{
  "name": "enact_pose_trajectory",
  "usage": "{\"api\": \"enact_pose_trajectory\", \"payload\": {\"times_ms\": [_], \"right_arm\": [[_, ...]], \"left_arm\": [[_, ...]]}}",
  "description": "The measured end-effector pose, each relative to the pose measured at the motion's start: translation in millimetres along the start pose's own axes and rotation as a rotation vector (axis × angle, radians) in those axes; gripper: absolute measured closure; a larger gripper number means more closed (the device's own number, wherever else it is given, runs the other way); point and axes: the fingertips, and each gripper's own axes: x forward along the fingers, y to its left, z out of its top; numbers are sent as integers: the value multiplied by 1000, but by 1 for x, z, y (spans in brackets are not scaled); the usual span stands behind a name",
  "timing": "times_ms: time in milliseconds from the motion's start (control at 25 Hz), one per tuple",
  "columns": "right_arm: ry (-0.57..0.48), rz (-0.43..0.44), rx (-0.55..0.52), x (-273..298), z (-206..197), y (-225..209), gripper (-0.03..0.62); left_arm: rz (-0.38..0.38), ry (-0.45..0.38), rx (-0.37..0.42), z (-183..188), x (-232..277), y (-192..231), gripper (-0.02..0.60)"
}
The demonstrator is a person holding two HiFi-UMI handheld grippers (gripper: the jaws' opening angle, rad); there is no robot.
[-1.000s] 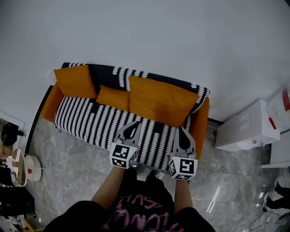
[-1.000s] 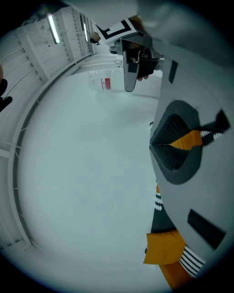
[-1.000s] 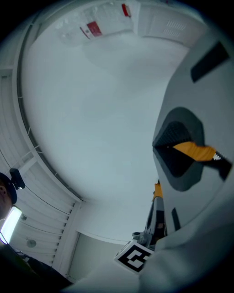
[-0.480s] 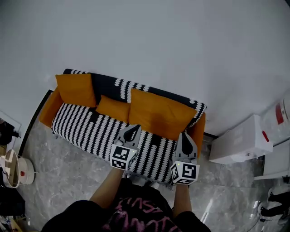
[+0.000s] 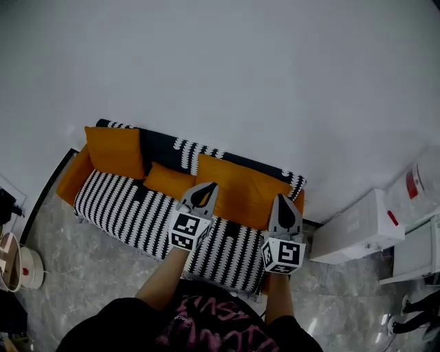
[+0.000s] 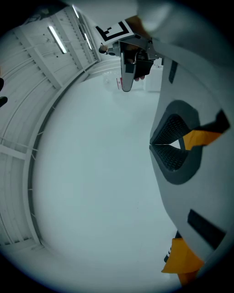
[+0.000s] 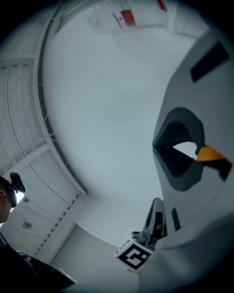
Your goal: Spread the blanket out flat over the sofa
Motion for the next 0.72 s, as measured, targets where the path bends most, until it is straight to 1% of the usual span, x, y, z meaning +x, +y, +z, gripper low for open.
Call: {"api": "enact_pose_trajectory", "payload": {"times_ms": [80, 280, 440, 720], "right_arm": [[-3, -8, -11, 6, 7, 0, 574], [-19, -28, 5, 14, 17, -1, 574], [-7, -38, 27, 17, 13, 1, 574], [35, -36, 7, 21, 2, 8, 574]], "left_arm": [[-5, -12, 5, 10, 3, 5, 569], [-31, -22, 33, 26, 9, 10, 569], [-43, -15, 38, 24, 13, 13, 569], [-51, -11, 39, 19, 12, 17, 569]]}}
